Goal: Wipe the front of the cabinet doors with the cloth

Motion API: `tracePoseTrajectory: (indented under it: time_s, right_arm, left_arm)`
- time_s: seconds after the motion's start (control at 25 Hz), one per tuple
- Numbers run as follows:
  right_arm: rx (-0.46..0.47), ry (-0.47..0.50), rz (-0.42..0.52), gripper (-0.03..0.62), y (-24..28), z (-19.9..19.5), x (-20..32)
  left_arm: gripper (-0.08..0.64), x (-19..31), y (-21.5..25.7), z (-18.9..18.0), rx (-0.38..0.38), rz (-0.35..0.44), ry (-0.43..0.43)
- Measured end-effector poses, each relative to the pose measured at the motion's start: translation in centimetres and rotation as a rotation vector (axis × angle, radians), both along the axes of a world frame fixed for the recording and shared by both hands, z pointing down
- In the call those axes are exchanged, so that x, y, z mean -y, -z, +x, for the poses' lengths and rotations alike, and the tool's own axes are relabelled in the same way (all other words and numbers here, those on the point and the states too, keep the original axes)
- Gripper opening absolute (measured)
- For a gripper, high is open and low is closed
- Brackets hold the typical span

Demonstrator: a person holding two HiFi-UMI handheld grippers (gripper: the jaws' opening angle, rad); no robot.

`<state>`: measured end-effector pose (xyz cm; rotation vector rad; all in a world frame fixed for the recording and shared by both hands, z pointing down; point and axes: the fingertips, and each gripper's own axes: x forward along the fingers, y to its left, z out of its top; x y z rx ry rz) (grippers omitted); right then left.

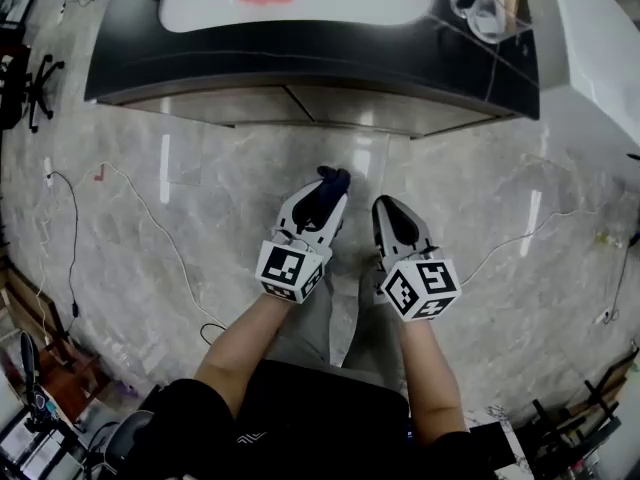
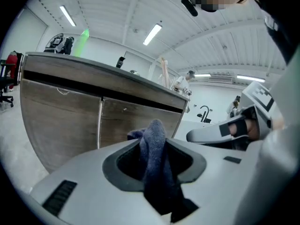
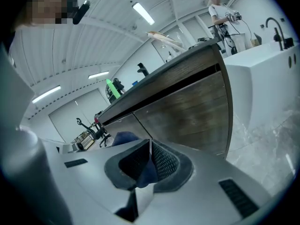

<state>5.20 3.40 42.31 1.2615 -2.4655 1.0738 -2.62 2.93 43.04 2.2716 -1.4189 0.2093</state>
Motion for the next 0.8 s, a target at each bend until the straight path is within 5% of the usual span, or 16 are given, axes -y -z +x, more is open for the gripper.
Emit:
tracePoseTrajectory:
  time_s: [0.36, 0.8]
  right_arm:
    - [0.018, 0.069, 0.07, 0.038, 7.7, -4.7, -1.3]
    - [-0.004, 0.16, 0.115, 0.038, 13.7, -5.6, -4.4]
  left_arm:
    - [0.132, -3.2, 8.7, -4.3, 0.015, 0.034, -0.023]
    - [0.133, -4.7, 18.4, -5.7, 0.009, 0.123, -0.005]
